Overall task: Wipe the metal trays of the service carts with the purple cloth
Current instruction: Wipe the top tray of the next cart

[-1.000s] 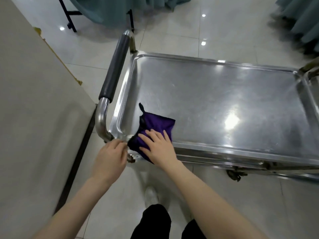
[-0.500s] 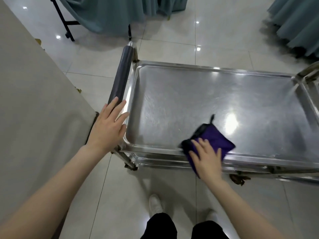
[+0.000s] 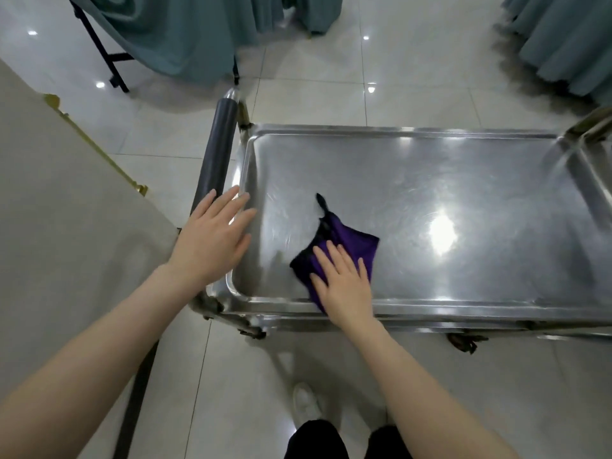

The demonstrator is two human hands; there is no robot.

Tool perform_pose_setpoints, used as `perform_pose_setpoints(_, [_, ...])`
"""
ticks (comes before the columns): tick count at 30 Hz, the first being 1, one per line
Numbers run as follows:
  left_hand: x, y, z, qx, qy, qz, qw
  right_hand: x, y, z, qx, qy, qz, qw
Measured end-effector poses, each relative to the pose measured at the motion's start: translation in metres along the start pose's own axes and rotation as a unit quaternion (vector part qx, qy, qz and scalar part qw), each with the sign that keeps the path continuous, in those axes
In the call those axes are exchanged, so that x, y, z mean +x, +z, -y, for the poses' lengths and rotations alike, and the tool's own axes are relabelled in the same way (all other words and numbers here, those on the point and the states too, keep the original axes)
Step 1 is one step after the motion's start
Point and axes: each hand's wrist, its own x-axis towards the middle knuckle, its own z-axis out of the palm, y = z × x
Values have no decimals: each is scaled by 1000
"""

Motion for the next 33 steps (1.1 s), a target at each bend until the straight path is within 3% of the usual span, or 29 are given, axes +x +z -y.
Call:
perform_pose_setpoints(6, [57, -2, 23, -62, -33, 25, 997, -10, -67, -191, 22, 276, -59, 959])
perform_pose_setpoints(10, [60, 0, 25, -135, -89, -22, 987, 28, -75, -191, 49, 382, -88, 919])
perform_pose_setpoints(12, [61, -1, 26, -137, -91, -20, 986, 53, -60, -140, 36, 324, -79, 942])
perform_pose_setpoints(15, [60, -3, 25, -153, -91, -23, 984, 84, -24, -29, 7, 171, -39, 985])
perform_pose_setpoints(19, [59, 1, 27, -151, -91, -21, 984, 108, 23, 111, -34, -21, 36, 999])
perform_pose_setpoints(21, [60, 3, 28, -156, -91, -17, 983, 114, 29, 134, -46, -74, 58, 994])
perform_pose_setpoints(24, [62, 5, 31, -135, -92, -9, 986, 111, 18, 98, -22, -95, 34, 995])
perform_pose_setpoints(29, [92, 11, 46, -79, -54, 28, 995, 90, -33, -65, -18, 107, -65, 992])
perform_pose_setpoints(33, [136, 15, 70, -68, -41, 37, 996, 85, -86, -191, 26, 332, -102, 937])
